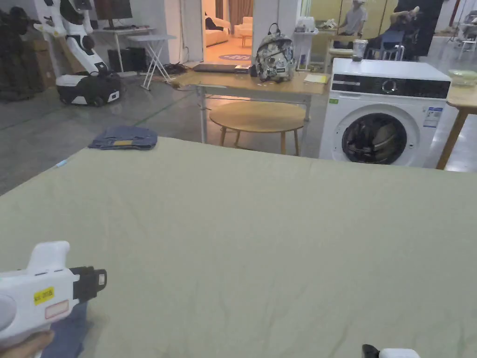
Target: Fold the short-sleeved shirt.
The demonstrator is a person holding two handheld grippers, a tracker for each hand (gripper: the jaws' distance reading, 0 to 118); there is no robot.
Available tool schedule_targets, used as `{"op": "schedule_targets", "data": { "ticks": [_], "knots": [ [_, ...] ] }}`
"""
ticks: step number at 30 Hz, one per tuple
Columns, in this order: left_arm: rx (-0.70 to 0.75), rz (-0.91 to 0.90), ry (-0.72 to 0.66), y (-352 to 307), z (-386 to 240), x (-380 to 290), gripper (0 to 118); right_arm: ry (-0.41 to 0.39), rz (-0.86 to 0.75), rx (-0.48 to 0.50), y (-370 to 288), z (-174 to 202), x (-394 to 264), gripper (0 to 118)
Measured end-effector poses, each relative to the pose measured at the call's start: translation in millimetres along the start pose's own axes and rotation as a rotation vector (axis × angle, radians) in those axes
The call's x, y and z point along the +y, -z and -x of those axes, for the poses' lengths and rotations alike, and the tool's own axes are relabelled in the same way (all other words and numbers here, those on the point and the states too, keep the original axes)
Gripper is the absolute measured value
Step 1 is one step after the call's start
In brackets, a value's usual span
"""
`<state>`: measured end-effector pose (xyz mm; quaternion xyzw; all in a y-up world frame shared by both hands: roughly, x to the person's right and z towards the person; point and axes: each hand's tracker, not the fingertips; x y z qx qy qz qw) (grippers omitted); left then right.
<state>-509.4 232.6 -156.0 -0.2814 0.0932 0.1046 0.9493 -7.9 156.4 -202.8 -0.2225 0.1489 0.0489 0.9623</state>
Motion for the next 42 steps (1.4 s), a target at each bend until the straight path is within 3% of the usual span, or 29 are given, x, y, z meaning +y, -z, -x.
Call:
{"op": "schedule_targets", "data": {
  "ticks": [7,13,22,33,34,35,37,40,42],
  "knots": [
    [0.007,-0.223,0.124,12.2,-130.0,-34.6,0,0.052,-0.077,-0.063,-3.7,-28.5,25.8,0],
    [0.03,-0.359,0.183,14.3,-200.9,-49.0,0,0.054,-0.173,-0.122,-6.4,-48.7,48.8,0],
    [0.028,-0.463,0.186,11.6,-241.7,-40.7,0,0.041,-0.273,-0.183,-3.8,-61.5,65.5,0],
    [0.008,-0.468,0.112,11.1,-238.2,-28.8,0,0.081,-0.289,-0.203,-6.9,-61.7,65.8,0],
    [0.017,-0.468,0.107,11.3,-237.5,-29.1,2,0.077,-0.29,-0.21,-7.0,-61.4,65.7,6],
    [0.029,-0.472,0.101,11.6,-236.0,-30.2,7,0.075,-0.29,-0.211,-7.1,-61.4,65.5,21],
    [0.035,-0.48,0.079,12.1,-231.7,-32.1,28,0.07,-0.286,-0.211,-7.2,-62.1,65.1,65],
    [0.023,-0.482,0.052,12.0,-227.1,-34.4,68,0.07,-0.295,-0.218,-7.0,-61.6,62.9,72],
    [0.021,-0.48,0.052,12.6,-227.0,-34.6,75,0.061,-0.301,-0.225,-7.2,-60.4,62.7,80]
  ]
}}
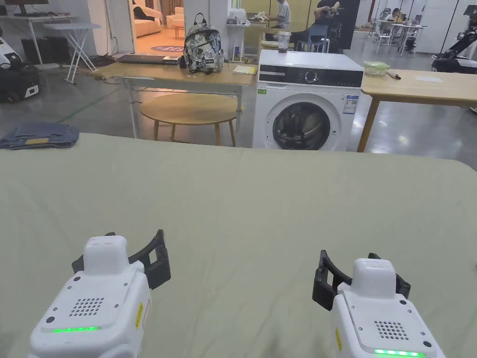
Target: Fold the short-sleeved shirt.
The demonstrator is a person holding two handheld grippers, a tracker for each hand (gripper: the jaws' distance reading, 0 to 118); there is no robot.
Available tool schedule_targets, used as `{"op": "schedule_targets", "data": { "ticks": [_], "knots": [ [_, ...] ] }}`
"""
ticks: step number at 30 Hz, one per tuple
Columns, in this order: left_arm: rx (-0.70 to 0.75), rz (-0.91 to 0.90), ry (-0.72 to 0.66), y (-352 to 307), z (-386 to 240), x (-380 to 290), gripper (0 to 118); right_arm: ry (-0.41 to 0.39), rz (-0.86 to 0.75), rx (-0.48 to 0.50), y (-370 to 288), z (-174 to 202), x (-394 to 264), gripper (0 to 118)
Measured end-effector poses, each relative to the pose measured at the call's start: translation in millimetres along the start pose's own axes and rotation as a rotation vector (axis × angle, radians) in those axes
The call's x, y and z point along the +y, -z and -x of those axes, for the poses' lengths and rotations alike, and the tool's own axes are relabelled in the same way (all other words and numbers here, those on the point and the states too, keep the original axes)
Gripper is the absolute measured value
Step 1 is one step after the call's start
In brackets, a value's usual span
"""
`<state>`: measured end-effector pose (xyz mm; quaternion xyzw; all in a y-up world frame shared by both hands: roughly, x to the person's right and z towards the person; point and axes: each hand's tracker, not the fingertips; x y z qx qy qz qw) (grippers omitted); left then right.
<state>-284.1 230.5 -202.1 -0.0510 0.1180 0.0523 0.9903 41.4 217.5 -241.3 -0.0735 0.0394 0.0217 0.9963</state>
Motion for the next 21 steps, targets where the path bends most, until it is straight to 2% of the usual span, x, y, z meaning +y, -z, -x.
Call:
{"op": "schedule_targets", "data": {
  "ticks": [4,14,19,21],
  "knots": [
    [-0.012,-0.007,0.027,-0.4,-2.9,-0.1,75,-0.016,-0.001,-0.001,-0.2,3.3,1.2,91],
    [-0.023,-0.045,0.075,-1.4,-10.2,6.6,75,-0.013,-0.033,-0.007,-2.3,7.1,6.0,91],
    [-0.042,-0.043,0.068,2.3,-8.2,5.8,75,0.036,-0.042,-0.018,-0.1,5.2,9.6,94],
    [-0.048,-0.04,0.059,3.8,-7.8,3.9,75,0.016,-0.037,-0.029,3.4,5.9,10.1,94]
  ]
}}
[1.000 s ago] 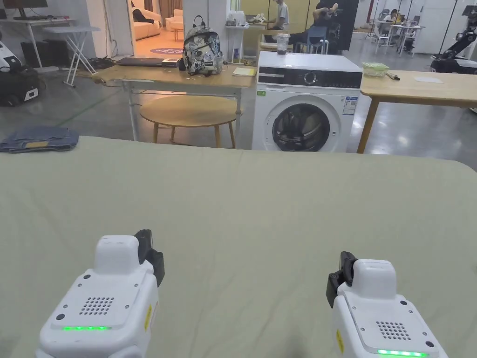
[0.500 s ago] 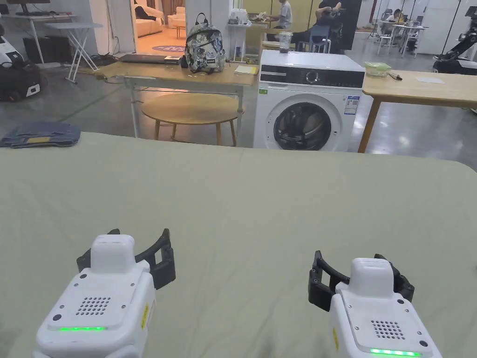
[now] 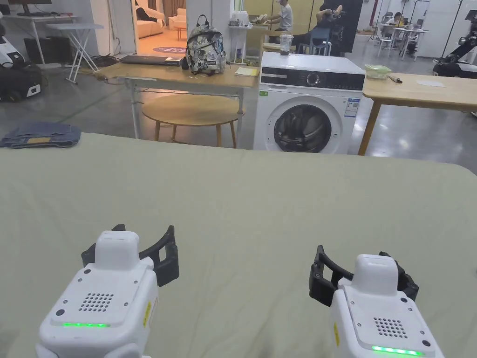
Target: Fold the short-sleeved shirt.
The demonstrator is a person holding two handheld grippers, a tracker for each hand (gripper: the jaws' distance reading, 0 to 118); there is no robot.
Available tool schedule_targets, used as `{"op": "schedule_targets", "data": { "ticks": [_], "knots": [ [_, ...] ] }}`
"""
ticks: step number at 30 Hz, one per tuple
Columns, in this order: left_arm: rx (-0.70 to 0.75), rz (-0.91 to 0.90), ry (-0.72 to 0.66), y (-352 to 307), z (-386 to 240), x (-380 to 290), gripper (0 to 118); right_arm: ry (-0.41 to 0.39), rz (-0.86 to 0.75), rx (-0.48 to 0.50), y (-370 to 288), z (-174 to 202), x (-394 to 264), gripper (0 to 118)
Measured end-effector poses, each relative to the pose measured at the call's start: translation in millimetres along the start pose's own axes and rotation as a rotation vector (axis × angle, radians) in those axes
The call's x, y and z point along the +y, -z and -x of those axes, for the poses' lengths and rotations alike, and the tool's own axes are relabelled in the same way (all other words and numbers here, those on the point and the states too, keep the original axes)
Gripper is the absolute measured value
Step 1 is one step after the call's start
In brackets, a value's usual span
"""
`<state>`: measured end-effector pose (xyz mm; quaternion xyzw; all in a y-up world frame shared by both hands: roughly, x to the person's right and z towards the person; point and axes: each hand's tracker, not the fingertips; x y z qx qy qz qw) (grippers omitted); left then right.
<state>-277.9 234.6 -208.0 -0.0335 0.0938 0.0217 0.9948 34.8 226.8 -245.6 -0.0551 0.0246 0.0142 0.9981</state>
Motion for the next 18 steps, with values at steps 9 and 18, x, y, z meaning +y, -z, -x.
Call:
{"op": "schedule_targets", "data": {
  "ticks": [9,18],
  "knots": [
    [-0.023,-0.048,-0.019,-3.6,-3.6,-2.6,79,0.041,0.07,-0.042,12.2,0.1,11.9,94],
    [-0.021,-0.013,0.003,5.5,-3.5,0.1,81,0.069,0.106,-0.095,17.0,-2.3,21.4,94]
  ]
}}
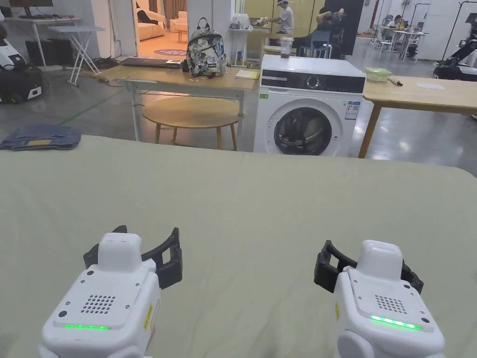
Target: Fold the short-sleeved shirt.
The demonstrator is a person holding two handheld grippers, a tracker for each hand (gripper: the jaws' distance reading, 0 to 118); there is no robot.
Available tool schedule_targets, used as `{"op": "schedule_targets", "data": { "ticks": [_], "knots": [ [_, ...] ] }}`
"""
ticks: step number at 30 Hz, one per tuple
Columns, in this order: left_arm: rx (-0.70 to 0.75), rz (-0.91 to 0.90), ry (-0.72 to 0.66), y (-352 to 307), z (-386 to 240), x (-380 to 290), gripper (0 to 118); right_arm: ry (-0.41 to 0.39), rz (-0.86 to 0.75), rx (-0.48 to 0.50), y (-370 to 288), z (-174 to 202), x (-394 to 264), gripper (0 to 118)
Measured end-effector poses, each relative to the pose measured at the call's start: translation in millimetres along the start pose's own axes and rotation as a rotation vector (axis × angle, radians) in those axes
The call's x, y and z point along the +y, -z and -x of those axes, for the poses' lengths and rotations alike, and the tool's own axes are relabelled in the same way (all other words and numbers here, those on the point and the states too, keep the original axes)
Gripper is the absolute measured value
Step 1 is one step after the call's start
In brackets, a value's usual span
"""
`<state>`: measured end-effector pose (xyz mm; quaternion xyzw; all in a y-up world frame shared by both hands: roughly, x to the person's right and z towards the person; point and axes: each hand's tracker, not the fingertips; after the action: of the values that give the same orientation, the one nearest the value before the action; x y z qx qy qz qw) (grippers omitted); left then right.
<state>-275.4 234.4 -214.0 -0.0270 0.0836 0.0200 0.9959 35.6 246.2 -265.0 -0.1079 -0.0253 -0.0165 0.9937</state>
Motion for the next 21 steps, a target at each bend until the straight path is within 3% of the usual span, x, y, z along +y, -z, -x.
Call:
{"op": "schedule_targets", "data": {
  "ticks": [8,21],
  "knots": [
    [0.001,0.023,0.048,-2.9,-2.6,2.1,81,0.052,0.069,-0.022,4.7,-2.6,1.7,94],
    [-0.036,0.032,-0.064,-3.6,5.0,3.0,81,0.069,0.098,-0.015,4.2,-3.9,0.7,94]
  ]
}}
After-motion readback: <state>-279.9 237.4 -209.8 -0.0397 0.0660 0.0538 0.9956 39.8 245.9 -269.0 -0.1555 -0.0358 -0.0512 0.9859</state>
